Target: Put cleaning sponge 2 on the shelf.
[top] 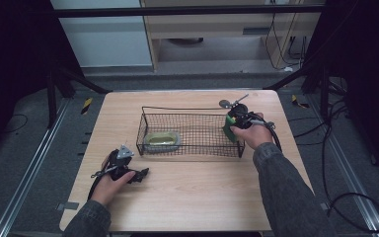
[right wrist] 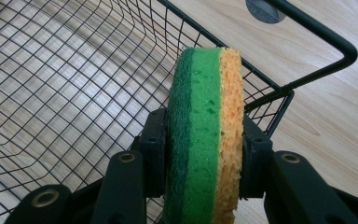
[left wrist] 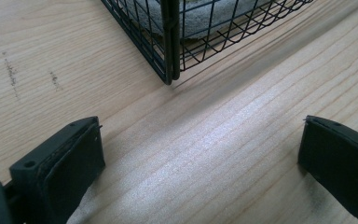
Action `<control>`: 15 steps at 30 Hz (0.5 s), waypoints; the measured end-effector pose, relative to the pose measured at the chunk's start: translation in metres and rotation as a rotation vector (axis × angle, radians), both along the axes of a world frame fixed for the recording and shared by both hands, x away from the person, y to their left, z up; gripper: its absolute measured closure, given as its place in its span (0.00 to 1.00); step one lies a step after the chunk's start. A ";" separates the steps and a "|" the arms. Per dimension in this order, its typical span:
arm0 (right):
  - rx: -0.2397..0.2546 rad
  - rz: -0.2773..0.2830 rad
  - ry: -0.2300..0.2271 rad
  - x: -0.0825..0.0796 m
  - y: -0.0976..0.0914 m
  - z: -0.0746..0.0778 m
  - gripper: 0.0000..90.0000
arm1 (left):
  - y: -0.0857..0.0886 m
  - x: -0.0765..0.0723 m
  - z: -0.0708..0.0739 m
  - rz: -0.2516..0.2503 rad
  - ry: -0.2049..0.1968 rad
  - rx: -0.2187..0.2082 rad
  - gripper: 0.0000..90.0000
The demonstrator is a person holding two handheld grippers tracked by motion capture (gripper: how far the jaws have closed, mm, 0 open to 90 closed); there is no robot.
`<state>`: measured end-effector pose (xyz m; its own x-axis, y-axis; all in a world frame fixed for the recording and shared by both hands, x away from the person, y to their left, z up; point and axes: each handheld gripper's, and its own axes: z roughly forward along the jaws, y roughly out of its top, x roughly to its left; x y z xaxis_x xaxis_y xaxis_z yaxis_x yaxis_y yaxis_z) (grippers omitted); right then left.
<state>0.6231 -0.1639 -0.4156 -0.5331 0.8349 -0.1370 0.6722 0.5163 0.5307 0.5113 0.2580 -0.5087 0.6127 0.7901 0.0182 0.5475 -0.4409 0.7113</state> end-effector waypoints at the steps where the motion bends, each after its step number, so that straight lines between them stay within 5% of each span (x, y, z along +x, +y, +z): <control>1: -0.001 0.000 -0.001 0.000 0.000 0.000 0.68 | 0.000 0.000 0.000 0.000 0.000 0.000 0.00; 15: 0.005 0.011 -0.012 -0.005 0.001 0.005 0.66 | 0.000 0.000 0.000 0.000 0.000 0.000 0.00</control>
<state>0.6183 -0.1626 -0.4103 -0.5409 0.8294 -0.1395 0.6599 0.5213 0.5411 0.5113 0.2580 -0.5087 0.6127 0.7901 0.0178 0.5474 -0.4406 0.7115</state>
